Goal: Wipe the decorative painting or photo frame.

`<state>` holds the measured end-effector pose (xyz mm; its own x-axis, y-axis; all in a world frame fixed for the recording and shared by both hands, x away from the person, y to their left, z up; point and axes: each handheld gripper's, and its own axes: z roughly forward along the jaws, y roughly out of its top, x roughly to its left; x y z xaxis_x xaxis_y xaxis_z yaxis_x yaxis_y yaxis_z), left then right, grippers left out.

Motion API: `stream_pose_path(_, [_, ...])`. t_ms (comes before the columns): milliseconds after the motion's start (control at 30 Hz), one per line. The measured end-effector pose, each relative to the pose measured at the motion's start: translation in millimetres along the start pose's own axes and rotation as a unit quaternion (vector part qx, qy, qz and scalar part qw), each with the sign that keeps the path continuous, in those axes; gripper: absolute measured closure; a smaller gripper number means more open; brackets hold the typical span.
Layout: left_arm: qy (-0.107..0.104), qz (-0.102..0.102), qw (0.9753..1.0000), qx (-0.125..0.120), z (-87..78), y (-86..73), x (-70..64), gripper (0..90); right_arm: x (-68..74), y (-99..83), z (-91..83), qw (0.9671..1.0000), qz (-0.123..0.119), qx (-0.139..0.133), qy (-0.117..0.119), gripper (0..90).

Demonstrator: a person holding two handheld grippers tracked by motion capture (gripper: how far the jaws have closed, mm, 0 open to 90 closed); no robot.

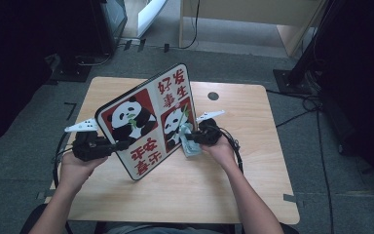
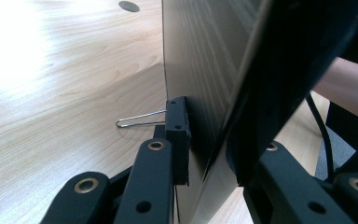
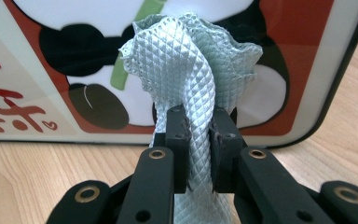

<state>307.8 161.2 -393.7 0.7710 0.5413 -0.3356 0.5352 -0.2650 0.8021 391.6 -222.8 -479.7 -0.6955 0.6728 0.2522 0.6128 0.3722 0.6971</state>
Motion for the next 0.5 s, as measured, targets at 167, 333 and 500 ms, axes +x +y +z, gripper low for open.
stream_pose_path(167, [0.004,0.001,1.0000,-0.002,0.1,-0.1,-0.3,78.3,0.2,2.5,-7.1,1.0000,0.004,-0.002,0.003,81.3])
stream_pose_path(333, [0.004,0.000,1.0000,-0.004,0.2,0.0,0.8,78.6,4.4,10.9,-19.3,0.9997,0.003,-0.023,0.005,81.3])
stream_pose_path(500, [0.004,0.000,1.0000,-0.005,0.3,0.2,1.4,78.7,11.4,23.8,-29.8,0.9992,-0.004,-0.040,0.007,81.3])
